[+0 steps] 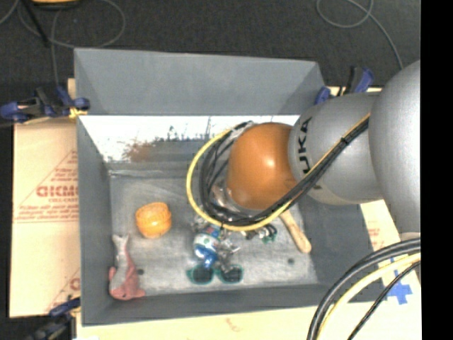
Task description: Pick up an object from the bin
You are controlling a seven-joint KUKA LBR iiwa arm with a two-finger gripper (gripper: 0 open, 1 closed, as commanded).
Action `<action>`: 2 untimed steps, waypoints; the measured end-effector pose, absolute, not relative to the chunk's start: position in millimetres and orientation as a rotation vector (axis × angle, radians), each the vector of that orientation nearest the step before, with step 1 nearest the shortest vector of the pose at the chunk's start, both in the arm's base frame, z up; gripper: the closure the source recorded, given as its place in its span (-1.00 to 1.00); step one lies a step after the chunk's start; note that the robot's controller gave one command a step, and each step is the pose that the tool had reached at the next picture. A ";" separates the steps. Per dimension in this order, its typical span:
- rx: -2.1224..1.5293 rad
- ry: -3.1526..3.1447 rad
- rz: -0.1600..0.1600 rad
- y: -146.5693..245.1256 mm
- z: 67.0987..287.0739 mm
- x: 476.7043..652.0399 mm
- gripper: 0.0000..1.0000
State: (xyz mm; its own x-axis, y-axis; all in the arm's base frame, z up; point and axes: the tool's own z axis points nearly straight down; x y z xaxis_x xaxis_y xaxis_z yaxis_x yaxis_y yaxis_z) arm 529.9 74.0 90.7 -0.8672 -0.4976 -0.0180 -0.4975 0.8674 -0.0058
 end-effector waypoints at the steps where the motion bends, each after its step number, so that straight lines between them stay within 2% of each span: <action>1: -0.808 3.019 -0.003 77.2 92.5 529.9 1.00; 2: -0.805 3.040 0.000 73.9 130.4 522.5 1.00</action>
Offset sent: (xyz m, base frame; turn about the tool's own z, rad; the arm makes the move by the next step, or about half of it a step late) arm -0.0060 -0.0016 0.1192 0.0040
